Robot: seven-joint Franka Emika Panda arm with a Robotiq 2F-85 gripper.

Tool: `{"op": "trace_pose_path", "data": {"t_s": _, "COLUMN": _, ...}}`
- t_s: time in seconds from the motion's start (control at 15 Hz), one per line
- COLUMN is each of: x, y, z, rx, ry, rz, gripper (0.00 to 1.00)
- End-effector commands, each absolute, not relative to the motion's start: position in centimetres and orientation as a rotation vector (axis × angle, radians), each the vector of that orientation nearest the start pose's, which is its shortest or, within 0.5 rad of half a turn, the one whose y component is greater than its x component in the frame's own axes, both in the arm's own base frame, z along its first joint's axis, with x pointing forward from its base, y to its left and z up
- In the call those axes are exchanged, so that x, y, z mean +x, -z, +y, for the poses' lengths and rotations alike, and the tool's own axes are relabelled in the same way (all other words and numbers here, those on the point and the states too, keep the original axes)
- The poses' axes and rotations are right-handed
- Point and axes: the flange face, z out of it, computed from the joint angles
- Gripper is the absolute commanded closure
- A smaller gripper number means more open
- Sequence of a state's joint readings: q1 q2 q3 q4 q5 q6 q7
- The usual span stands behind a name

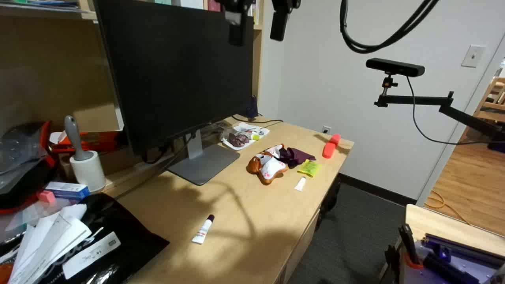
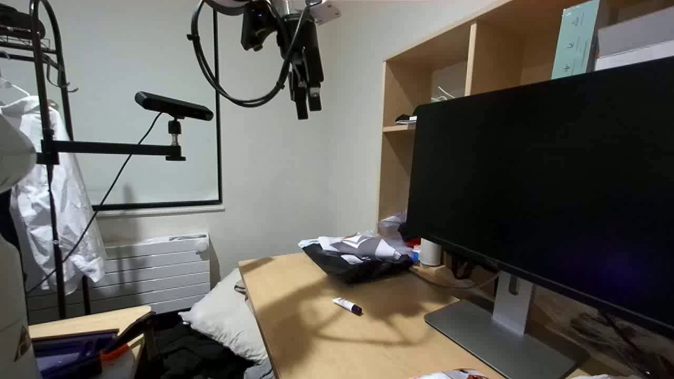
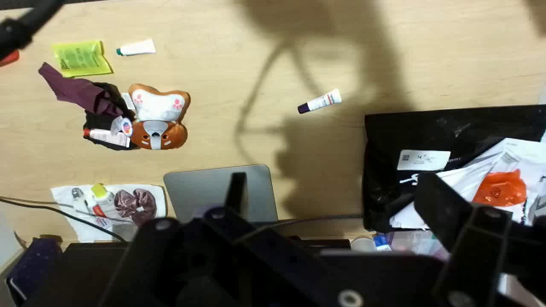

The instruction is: Move the yellow object to the right

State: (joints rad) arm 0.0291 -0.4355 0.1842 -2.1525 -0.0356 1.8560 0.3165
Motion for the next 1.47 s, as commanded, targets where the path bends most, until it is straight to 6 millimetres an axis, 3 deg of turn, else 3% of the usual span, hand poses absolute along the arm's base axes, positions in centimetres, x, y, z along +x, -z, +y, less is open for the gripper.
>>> {"op": "trace_pose_path", "data": {"t_s": 0.0, "x": 42.6, "y": -58.3, "z": 10.2, "rx": -3.202, "ry": 0.250, "rz": 0.172, "gripper": 0.00}}
{"op": "trace_pose_path", "data": {"t_s": 0.33, "x": 42.7, "y": -58.0, "z": 10.8, "rx": -3.209, "ry": 0.259, "rz": 0.173, "gripper": 0.00}}
{"op": "trace_pose_path", "data": {"t_s": 0.67, "x": 47.5, "y": -55.0, "z": 9.8, "rx": -3.172, "ry": 0.203, "rz": 0.381, "gripper": 0.00}}
{"op": "trace_pose_path", "data": {"t_s": 0.93, "x": 52.3, "y": -51.4, "z": 6.2, "rx": -3.135, "ry": 0.204, "rz": 0.611, "gripper": 0.00}}
{"op": "trace_pose_path", "data": {"t_s": 1.4, "x": 58.7, "y": -44.3, "z": -5.1, "rx": -3.224, "ry": 0.139, "rz": 0.931, "gripper": 0.00}}
